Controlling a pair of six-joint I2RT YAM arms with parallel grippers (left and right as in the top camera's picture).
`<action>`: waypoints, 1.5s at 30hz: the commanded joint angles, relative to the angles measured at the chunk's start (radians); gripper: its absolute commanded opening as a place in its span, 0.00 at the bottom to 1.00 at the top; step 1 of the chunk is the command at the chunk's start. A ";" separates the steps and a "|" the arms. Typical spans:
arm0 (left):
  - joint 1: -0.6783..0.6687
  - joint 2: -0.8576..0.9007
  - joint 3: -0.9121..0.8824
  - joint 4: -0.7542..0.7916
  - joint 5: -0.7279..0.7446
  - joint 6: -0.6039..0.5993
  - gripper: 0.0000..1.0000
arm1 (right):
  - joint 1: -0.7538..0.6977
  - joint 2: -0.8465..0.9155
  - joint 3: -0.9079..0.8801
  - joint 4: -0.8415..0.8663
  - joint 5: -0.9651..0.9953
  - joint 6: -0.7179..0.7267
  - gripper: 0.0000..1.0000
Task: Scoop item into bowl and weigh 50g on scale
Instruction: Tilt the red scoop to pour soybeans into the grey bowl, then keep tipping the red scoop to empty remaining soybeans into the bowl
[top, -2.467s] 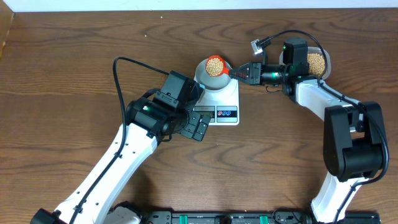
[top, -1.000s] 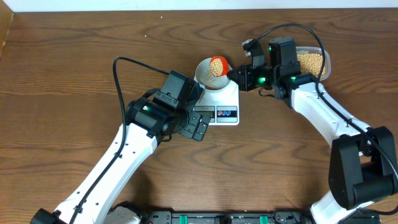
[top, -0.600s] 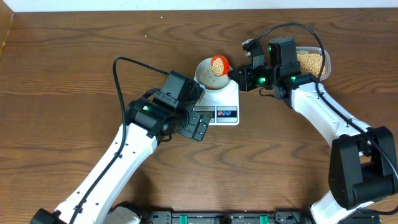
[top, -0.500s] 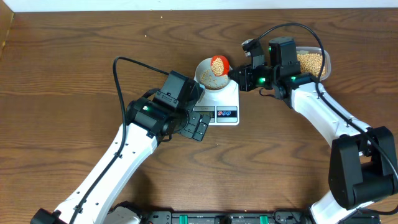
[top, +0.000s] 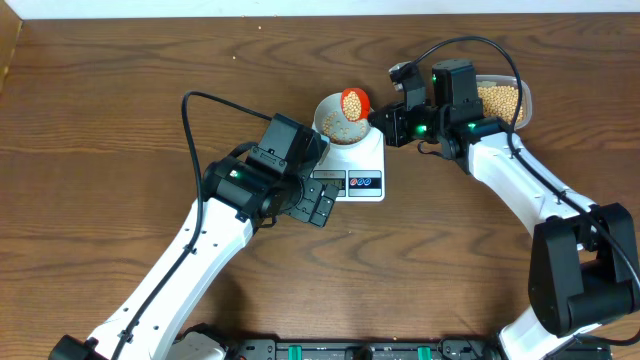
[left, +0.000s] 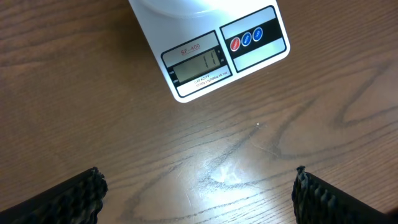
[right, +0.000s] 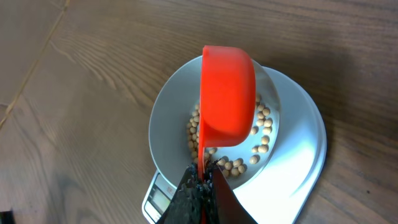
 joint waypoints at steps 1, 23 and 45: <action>0.005 -0.001 -0.002 -0.003 0.006 0.006 0.98 | 0.010 -0.019 0.026 0.003 0.002 -0.049 0.01; 0.005 -0.001 -0.002 -0.003 0.006 0.006 0.98 | 0.060 -0.020 0.117 -0.138 0.105 -0.165 0.01; 0.005 -0.001 -0.002 -0.003 0.006 0.006 0.98 | 0.068 -0.020 0.143 -0.207 0.119 -0.175 0.01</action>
